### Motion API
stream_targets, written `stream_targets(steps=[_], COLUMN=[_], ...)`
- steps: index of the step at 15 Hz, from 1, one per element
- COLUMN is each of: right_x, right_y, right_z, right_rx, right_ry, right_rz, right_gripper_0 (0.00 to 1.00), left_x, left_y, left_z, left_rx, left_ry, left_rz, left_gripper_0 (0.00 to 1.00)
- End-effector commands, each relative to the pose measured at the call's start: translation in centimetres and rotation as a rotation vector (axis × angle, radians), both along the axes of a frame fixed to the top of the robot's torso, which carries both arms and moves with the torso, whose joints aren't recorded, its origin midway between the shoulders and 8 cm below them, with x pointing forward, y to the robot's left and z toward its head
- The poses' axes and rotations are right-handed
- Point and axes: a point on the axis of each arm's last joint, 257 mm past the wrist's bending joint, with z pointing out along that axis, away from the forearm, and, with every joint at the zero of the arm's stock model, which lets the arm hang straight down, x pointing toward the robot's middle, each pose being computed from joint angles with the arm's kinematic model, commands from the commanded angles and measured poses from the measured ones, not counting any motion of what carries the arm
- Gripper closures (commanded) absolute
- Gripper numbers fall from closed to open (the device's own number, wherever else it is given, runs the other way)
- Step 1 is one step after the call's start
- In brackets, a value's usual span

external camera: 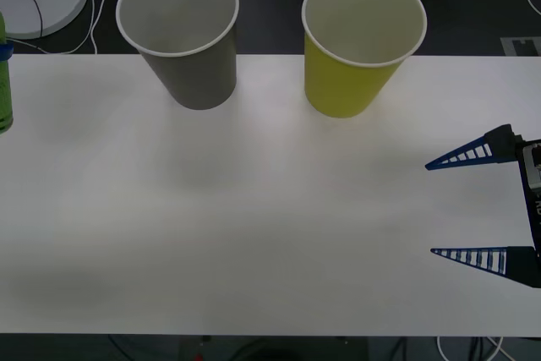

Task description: Put the can into the green bin and the plastic bottle into the gray bin

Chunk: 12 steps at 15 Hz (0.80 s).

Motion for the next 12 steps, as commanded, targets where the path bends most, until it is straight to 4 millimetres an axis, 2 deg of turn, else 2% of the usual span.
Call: stream_targets(steps=[1,4,10,12], right_x=[0.0,0.0,0.0,0.0], right_y=[0.0,0.0,0.0,0.0], right_z=[0.0,0.0,0.0,0.0], right_rx=[0.0,0.0,0.0,0.0], right_ry=[0.0,0.0,0.0,0.0], right_rz=[0.0,0.0,0.0,0.0], right_gripper_0=[0.0,0.0,0.0,0.0], left_x=[0.4,1.2,3.6,4.6], left_y=[0.1,-0.7,-2.6,-3.7], left_z=[1.3,1.9,1.6,1.9], left_rx=[0.018,0.012,0.04,0.044], left_ry=[0.033,0.037,0.059,0.068], left_rz=[-0.01,-0.022,-0.066,-0.083], left_gripper_0=[1.0,1.0,1.0,1.0])
